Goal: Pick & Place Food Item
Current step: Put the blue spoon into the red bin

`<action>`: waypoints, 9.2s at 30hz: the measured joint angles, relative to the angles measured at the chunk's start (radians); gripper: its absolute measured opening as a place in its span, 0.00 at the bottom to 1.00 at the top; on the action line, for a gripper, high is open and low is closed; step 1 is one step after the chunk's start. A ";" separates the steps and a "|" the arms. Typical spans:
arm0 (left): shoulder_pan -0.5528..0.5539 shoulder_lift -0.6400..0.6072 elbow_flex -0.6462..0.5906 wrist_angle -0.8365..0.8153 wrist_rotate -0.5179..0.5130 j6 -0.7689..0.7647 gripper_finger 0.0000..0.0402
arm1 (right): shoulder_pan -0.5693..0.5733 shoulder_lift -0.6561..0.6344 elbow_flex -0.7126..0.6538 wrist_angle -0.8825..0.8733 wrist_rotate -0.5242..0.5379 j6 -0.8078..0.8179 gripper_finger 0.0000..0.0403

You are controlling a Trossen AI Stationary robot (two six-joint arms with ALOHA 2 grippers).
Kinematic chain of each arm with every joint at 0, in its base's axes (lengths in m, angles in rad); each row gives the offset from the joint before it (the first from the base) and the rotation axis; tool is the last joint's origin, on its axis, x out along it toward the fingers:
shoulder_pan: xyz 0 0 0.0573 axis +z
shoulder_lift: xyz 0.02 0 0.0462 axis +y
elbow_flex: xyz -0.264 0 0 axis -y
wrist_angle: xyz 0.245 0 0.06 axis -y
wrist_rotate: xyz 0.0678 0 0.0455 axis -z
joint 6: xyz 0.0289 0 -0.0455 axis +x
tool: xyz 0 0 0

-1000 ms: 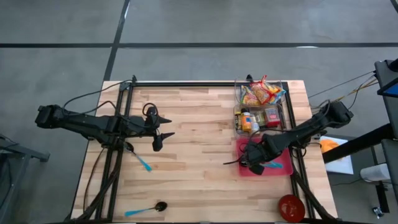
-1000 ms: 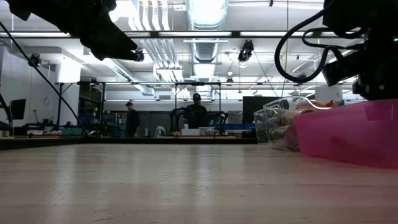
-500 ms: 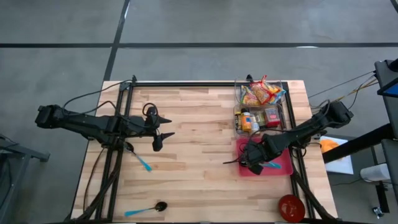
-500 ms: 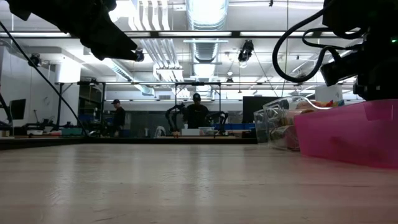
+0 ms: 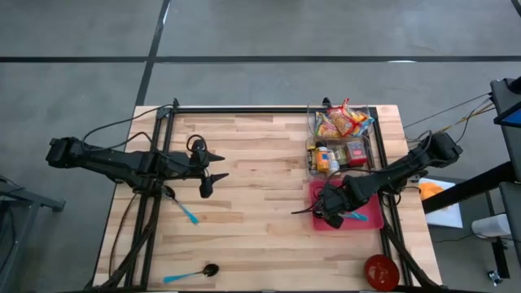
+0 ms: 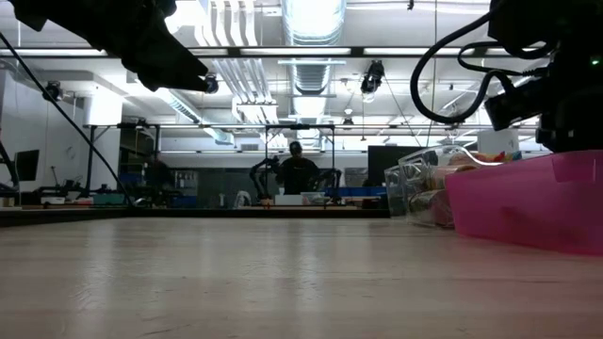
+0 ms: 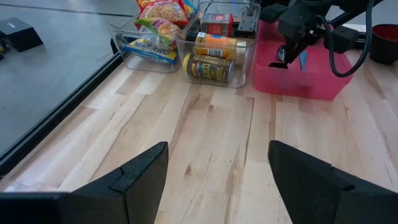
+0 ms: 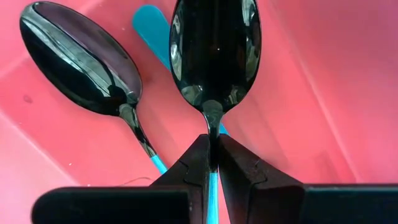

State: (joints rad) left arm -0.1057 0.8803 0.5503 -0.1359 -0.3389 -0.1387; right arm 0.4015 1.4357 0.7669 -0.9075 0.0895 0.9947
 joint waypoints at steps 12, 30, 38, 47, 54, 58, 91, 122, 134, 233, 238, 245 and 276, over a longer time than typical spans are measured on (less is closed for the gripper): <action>0.000 0.000 0.000 0.000 0.000 0.000 0.70 | 0.000 0.001 -0.010 0.004 0.000 0.028 0.06; 0.000 0.000 0.000 0.000 0.000 0.000 0.70 | 0.000 0.001 -0.016 -0.077 -0.008 0.059 0.06; 0.000 0.000 0.000 0.000 0.000 0.000 0.70 | 0.000 0.001 -0.019 -0.026 -0.008 0.041 0.06; 0.000 0.000 0.000 0.000 0.000 0.000 0.70 | 0.000 0.001 -0.032 0.003 -0.008 0.150 0.06; 0.000 0.000 0.000 0.000 0.000 0.000 0.70 | 0.000 0.001 -0.060 0.040 -0.012 0.192 0.06; 0.000 0.000 0.000 0.000 0.000 0.000 0.70 | 0.000 0.001 -0.062 0.053 -0.012 0.191 0.15; 0.000 0.000 0.000 0.000 0.000 0.000 0.70 | 0.000 -0.002 0.238 -0.236 0.027 0.088 0.56; 0.000 0.000 0.000 0.000 0.000 -0.001 0.70 | -0.108 -0.009 0.038 1.242 0.329 -0.890 0.56; 0.000 0.000 0.000 0.000 0.000 0.000 0.70 | -0.138 -0.014 0.027 1.235 0.224 -0.920 0.56; -0.092 0.206 -0.170 -0.649 0.479 -1.796 0.35 | -0.141 -0.015 0.014 1.174 0.225 -1.006 0.56; -0.093 0.209 -0.160 -0.641 0.456 -1.781 0.27 | -0.141 -0.015 0.014 1.174 0.225 -1.006 0.56; -0.093 0.223 -0.154 -0.597 0.362 -1.778 0.25 | -0.141 -0.015 0.014 1.174 0.225 -1.006 0.56; -0.093 0.238 -0.150 -0.527 0.318 -1.651 0.03 | -0.140 -0.014 0.015 1.174 0.225 -1.006 0.56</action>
State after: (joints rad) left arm -0.1986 1.1185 0.4003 -0.6627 -0.0207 -1.7900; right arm 0.2611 1.4212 0.7815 0.2663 0.3143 -0.0109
